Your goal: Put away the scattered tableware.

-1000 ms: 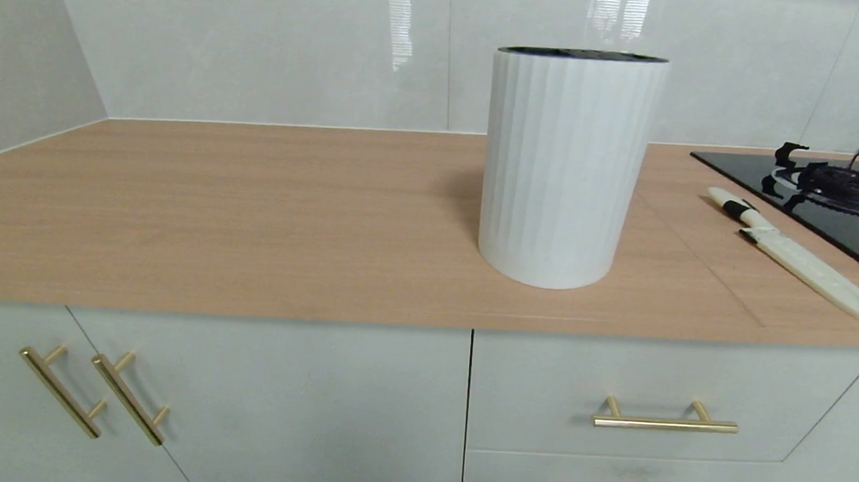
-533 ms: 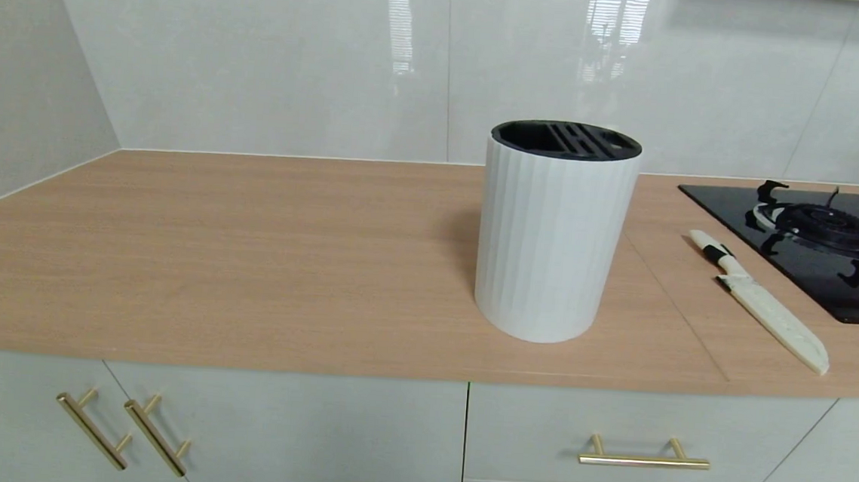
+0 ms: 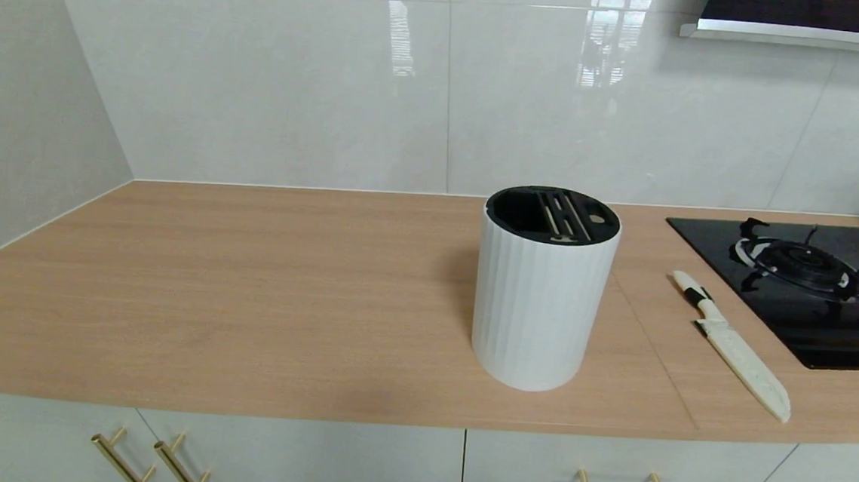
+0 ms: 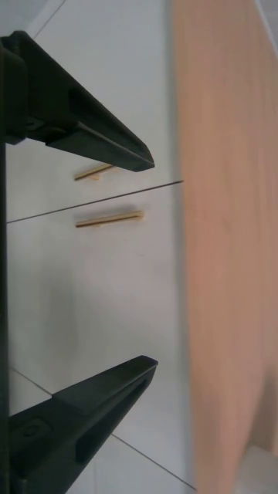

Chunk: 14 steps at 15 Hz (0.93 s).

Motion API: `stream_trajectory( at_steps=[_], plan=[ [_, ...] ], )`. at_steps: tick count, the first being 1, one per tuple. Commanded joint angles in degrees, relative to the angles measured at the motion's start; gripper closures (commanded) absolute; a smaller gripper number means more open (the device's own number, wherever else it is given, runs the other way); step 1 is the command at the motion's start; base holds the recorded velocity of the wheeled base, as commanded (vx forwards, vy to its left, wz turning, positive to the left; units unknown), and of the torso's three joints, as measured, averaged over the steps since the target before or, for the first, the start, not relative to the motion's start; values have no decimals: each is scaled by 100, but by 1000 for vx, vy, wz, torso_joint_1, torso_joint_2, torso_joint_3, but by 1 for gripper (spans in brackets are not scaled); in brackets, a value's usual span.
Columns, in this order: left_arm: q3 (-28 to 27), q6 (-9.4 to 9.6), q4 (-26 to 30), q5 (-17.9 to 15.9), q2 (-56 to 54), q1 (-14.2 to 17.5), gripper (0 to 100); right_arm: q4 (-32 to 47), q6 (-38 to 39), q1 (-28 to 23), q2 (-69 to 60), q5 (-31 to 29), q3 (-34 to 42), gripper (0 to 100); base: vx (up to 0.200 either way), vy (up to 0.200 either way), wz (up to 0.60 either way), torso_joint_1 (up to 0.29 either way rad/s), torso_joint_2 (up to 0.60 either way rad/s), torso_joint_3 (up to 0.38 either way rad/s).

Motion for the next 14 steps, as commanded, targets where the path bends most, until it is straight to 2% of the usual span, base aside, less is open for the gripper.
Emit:
stream_trajectory(
  at_steps=[1,14],
  plan=[
    [0,-1,-4,-1,9,1,0,-1,2,4,7,0,0,0,0,0,0,207,-515,-295],
    [0,-1,-4,-1,9,1,0,-1,2,4,7,0,0,0,0,0,0,244,-553,-310]
  ],
)
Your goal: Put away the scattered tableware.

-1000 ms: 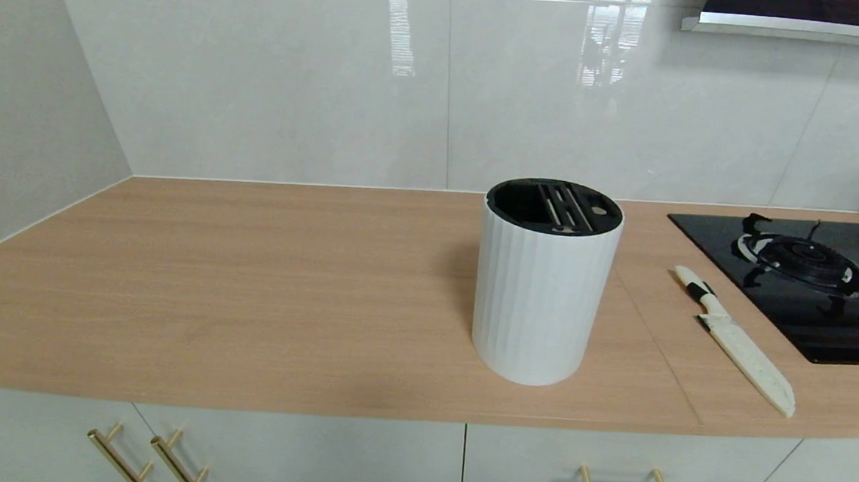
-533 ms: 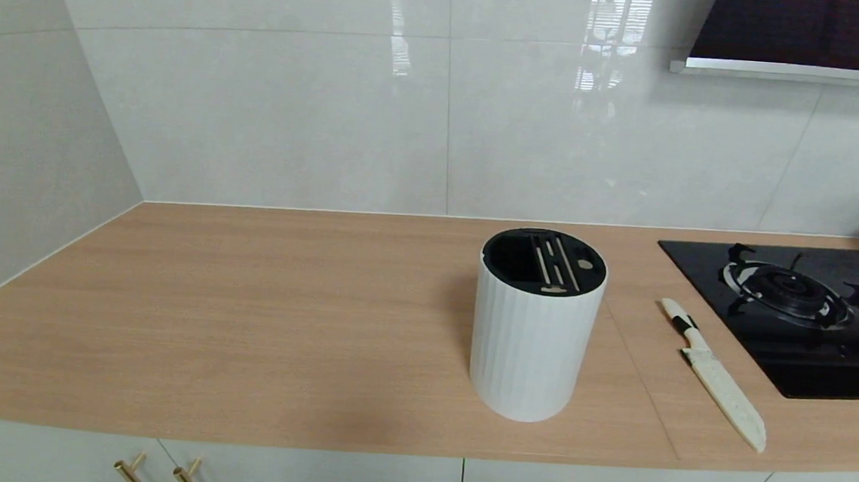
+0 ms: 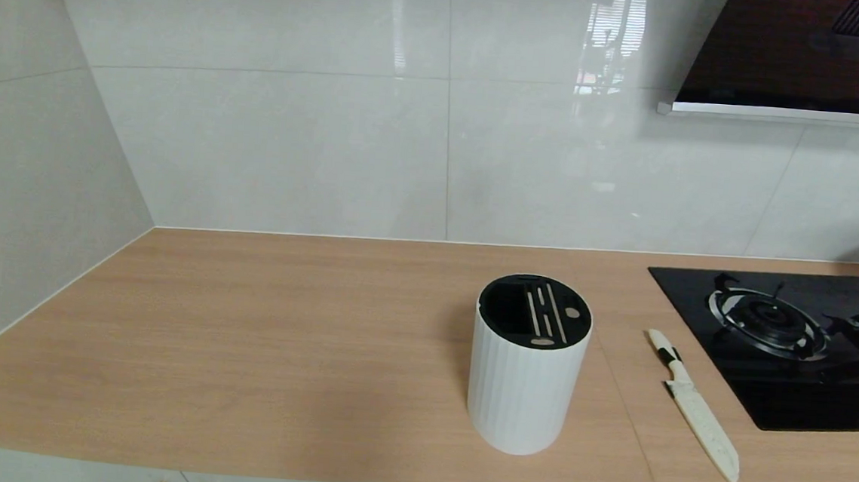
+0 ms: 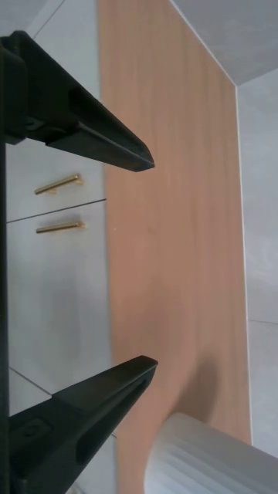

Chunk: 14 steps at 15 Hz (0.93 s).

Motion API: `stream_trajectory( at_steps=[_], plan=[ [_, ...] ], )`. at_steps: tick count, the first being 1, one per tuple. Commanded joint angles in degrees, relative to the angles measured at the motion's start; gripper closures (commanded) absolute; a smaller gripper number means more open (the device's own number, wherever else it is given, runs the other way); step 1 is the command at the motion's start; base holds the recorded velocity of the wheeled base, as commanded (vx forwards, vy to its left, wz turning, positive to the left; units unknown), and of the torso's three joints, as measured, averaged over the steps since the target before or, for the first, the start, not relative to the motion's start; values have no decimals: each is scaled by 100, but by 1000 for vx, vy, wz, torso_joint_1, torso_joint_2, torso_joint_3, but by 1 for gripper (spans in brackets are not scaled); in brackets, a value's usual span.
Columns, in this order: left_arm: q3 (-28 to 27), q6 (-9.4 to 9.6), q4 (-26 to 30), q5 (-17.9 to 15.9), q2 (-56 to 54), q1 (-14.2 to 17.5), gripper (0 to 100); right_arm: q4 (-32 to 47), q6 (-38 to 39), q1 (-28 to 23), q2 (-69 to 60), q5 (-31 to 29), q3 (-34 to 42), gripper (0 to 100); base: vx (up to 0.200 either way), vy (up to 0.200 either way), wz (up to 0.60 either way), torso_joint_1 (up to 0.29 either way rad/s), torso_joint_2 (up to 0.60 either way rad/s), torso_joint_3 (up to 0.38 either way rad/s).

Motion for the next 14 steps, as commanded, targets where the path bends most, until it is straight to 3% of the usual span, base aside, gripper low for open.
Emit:
stream_trajectory(
  at_steps=[1,4,13,14],
  plan=[
    [0,-1,-2,-1,9,1,0,-1,0,1,7,0,0,0,0,0,0,198,-437,-237],
    [0,-1,-2,-1,9,1,0,-1,0,1,7,0,0,0,0,0,0,164,-356,-186],
    [0,-1,-10,8,9,1,0,-10,-361,1,16,26,-26,0,0,0,0,4,-6,-5],
    [0,-1,-2,8,9,1,0,-10,-352,28,289,79,-589,0,0,0,0,0,0,0]
  ],
)
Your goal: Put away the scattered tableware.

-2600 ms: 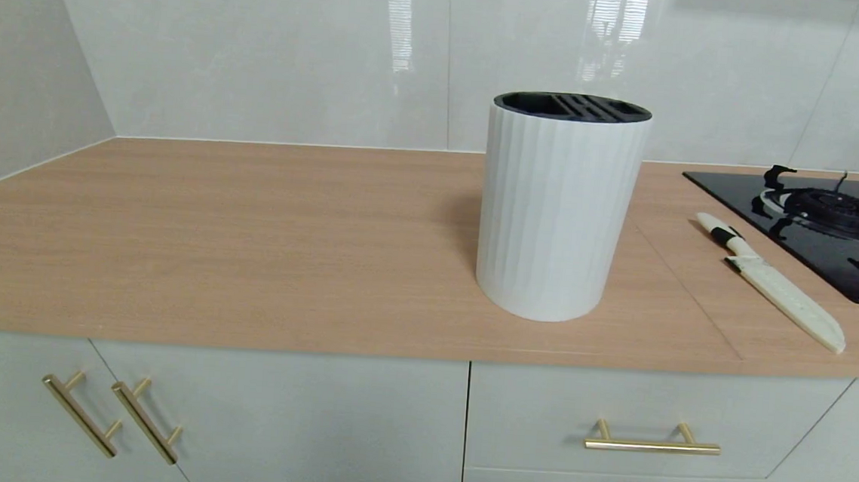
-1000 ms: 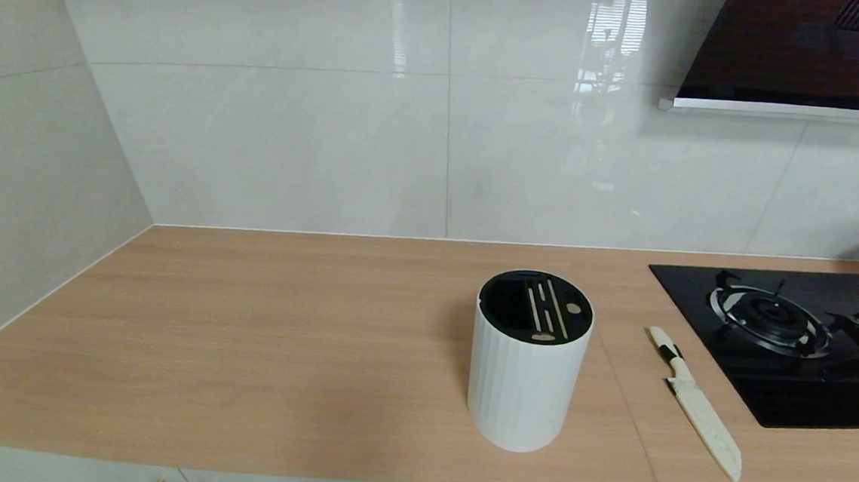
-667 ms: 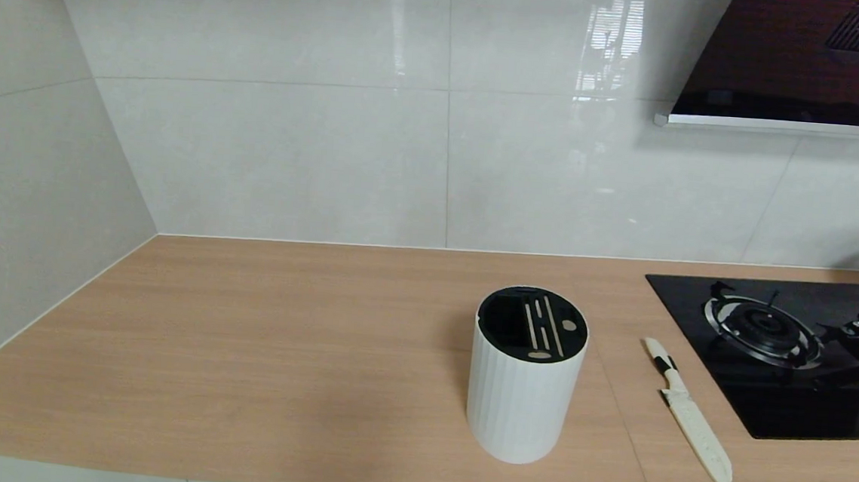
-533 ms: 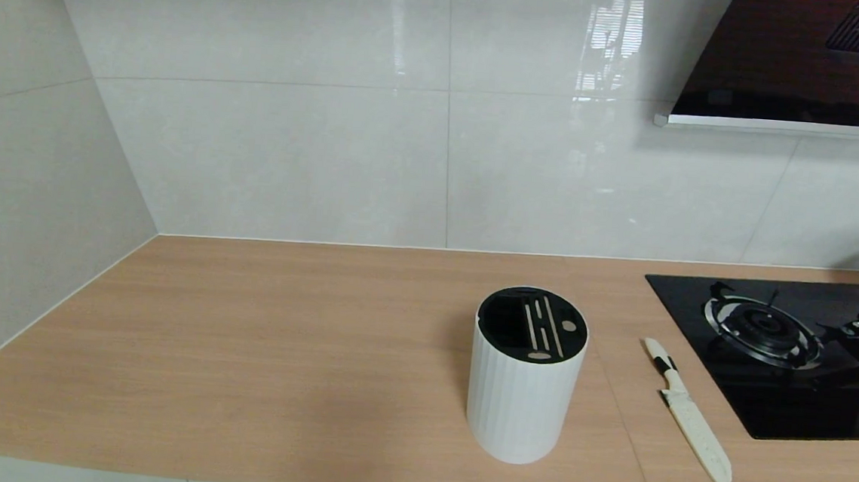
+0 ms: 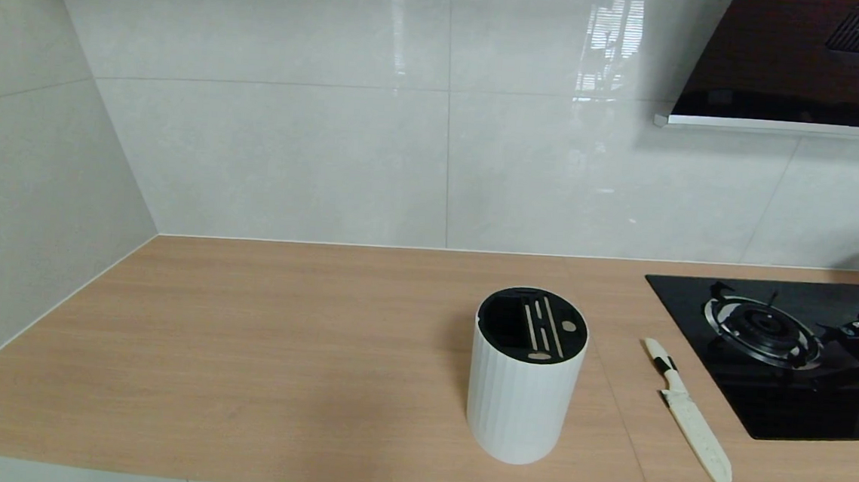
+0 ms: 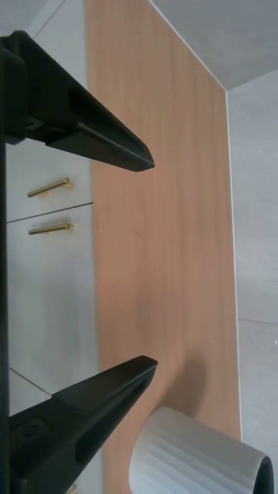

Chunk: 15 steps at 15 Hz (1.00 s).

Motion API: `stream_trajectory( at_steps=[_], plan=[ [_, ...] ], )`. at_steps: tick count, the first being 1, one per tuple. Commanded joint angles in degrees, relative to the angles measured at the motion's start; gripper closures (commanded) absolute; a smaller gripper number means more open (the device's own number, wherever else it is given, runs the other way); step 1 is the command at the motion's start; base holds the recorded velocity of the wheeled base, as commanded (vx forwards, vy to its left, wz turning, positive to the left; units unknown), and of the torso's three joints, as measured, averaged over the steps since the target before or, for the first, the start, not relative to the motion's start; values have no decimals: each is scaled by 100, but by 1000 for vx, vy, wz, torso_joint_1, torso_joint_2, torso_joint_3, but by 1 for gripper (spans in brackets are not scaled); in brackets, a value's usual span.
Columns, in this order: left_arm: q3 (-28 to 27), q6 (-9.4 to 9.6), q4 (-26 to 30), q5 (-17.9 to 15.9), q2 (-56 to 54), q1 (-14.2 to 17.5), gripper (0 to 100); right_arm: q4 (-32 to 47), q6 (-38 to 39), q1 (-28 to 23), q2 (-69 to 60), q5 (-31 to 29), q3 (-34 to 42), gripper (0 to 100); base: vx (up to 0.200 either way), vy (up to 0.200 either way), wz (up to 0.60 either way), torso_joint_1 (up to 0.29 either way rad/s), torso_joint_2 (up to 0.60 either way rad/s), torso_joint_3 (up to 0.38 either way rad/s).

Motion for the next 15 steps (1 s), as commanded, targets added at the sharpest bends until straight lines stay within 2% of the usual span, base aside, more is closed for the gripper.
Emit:
stream_trajectory(
  at_steps=[1,2,4,7,8,10,11,15],
  plan=[
    [0,-7,2,-2,9,1,0,-36,16,78,606,83,-1035,0,0,0,0,0,0,0],
    [0,1,-7,7,9,1,0,0,16,175,1353,109,-1721,0,0,0,0,0,0,0],
    [0,-7,-7,7,9,1,0,-18,-2,201,2566,136,-2248,0,0,0,0,0,0,0],
    [0,1,-7,15,9,1,0,-71,24,210,5449,338,-3329,0,0,0,0,0,0,0],
    [0,-7,-7,15,9,1,0,-79,24,210,5572,338,-3373,0,0,0,0,0,0,0],
    [0,-7,-7,15,9,1,0,-378,33,201,7224,338,-3909,0,0,0,0,0,0,0],
    [0,-7,-7,15,9,1,0,-827,33,166,8244,311,-4129,0,0,0,0,0,0,0],
    [0,-51,-7,15,9,1,0,-1626,51,184,9966,267,-4015,0,0,0,0,0,0,0]
  ],
)
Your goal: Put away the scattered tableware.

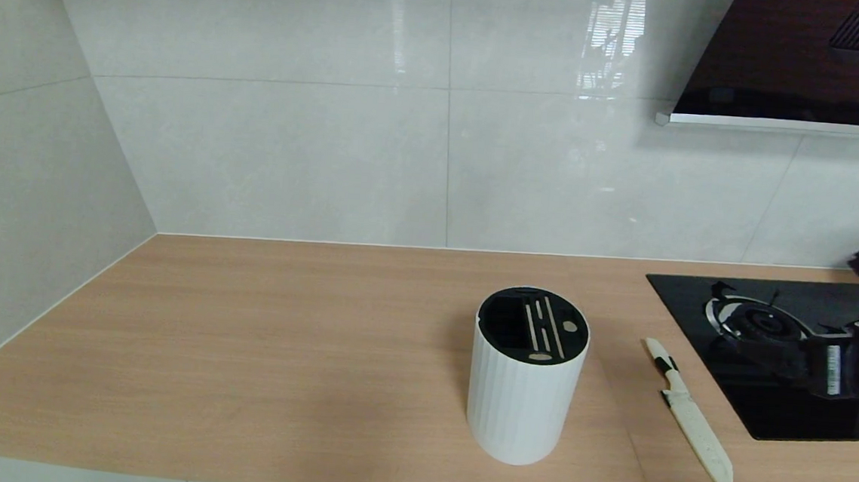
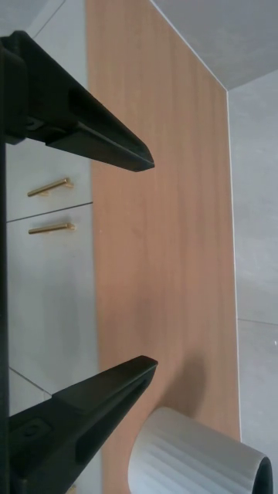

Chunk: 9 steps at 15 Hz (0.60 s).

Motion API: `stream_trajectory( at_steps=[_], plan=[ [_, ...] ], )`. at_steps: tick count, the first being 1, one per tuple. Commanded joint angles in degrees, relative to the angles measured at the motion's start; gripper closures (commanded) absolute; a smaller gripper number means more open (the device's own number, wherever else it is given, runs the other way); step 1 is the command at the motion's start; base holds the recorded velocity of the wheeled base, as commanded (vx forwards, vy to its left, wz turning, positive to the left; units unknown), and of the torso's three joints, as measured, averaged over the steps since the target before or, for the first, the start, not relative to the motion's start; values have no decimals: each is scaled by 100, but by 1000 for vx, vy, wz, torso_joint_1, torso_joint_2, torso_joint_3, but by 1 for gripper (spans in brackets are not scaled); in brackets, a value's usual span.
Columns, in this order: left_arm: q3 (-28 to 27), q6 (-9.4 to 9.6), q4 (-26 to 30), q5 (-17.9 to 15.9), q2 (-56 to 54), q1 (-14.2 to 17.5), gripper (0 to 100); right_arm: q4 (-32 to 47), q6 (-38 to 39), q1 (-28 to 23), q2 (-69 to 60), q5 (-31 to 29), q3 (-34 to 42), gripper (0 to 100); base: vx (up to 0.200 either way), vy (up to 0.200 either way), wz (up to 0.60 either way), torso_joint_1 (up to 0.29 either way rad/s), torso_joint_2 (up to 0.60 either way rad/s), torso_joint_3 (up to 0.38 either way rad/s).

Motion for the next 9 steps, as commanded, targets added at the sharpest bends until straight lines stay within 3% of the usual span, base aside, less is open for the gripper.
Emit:
stream_trajectory(
  at_steps=[1,9],
  plan=[
    [0,6,-2,1,9,1,0,-619,9,7,2277,-78,-220,0,0,0,0,0,0,0],
    [0,6,-2,1,9,1,0,-2016,1,-28,3903,-104,-229,0,0,0,0,0,0,0]
  ],
)
